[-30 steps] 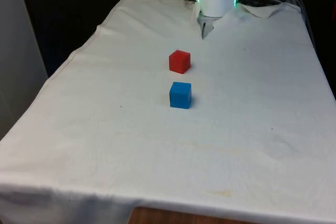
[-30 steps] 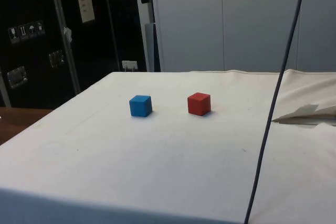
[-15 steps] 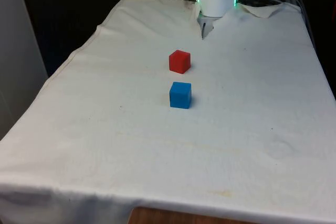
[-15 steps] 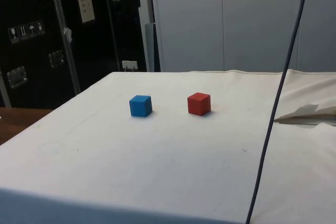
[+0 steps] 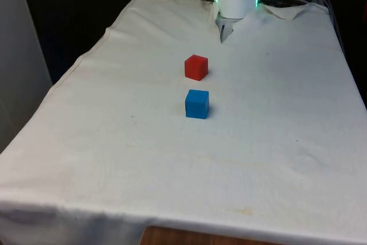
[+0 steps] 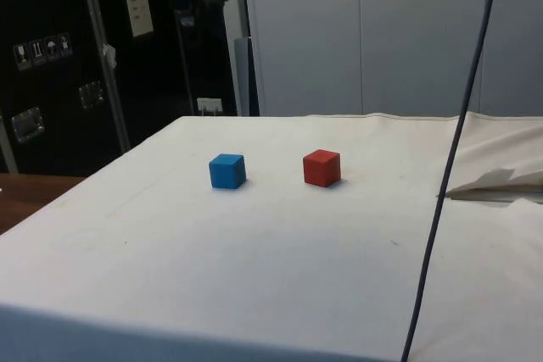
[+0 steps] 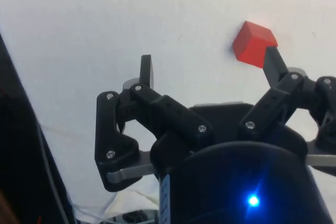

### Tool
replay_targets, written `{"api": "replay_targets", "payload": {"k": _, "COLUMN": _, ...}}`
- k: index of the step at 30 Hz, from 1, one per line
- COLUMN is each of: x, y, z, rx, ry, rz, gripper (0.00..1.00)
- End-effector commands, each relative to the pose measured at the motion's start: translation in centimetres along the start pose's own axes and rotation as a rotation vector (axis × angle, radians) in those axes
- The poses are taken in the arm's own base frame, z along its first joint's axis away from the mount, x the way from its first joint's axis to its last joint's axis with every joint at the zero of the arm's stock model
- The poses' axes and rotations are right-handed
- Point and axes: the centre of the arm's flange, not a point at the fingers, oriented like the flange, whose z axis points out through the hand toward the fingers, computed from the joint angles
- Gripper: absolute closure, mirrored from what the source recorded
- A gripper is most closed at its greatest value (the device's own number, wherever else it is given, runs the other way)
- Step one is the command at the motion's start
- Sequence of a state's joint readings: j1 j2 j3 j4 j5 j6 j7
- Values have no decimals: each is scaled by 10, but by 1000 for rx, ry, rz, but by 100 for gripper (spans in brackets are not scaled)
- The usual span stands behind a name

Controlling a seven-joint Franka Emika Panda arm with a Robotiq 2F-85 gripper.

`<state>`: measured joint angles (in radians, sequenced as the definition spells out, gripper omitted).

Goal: Stack the two cubes.

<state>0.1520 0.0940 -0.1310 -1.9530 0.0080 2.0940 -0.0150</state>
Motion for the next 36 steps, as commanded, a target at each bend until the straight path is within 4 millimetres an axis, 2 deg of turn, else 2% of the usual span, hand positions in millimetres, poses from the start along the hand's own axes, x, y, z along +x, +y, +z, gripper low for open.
{"api": "replay_targets", "payload": {"k": 1, "x": 4, "y": 0, "z": 6, "rx": 3, "ry": 1, "rz": -10, "gripper": 0}}
{"api": "replay_targets", "payload": {"k": 3, "x": 2, "y": 0, "z": 5, "rx": -1, "ry": 0, "rz": -4, "gripper": 0}}
{"api": "replay_targets", "payload": {"k": 4, "x": 7, "y": 1, "z": 13, "rx": 0, "ry": 0, "rz": -19, "gripper": 0}}
{"api": "replay_targets", "payload": {"k": 10, "x": 16, "y": 6, "z": 38, "rx": -7, "ry": 2, "rz": -45, "gripper": 0}}
{"api": "replay_targets", "payload": {"k": 18, "x": 24, "y": 11, "z": 62, "rx": -13, "ry": 5, "rz": -72, "gripper": 0}}
{"api": "replay_targets", "payload": {"k": 25, "x": 28, "y": 27, "z": 87, "rx": -17, "ry": 22, "rz": -91, "gripper": 0}}
{"api": "replay_targets", "payload": {"k": 29, "x": 28, "y": 32, "z": 93, "rx": -25, "ry": 17, "rz": -91, "gripper": 0}}
{"api": "replay_targets", "payload": {"k": 31, "x": 28, "y": 42, "z": 102, "rx": -10, "ry": 26, "rz": -95, "gripper": 0}}
{"api": "replay_targets", "payload": {"k": 36, "x": 26, "y": 45, "z": 104, "rx": -7, "ry": 24, "rz": -94, "gripper": 0}}
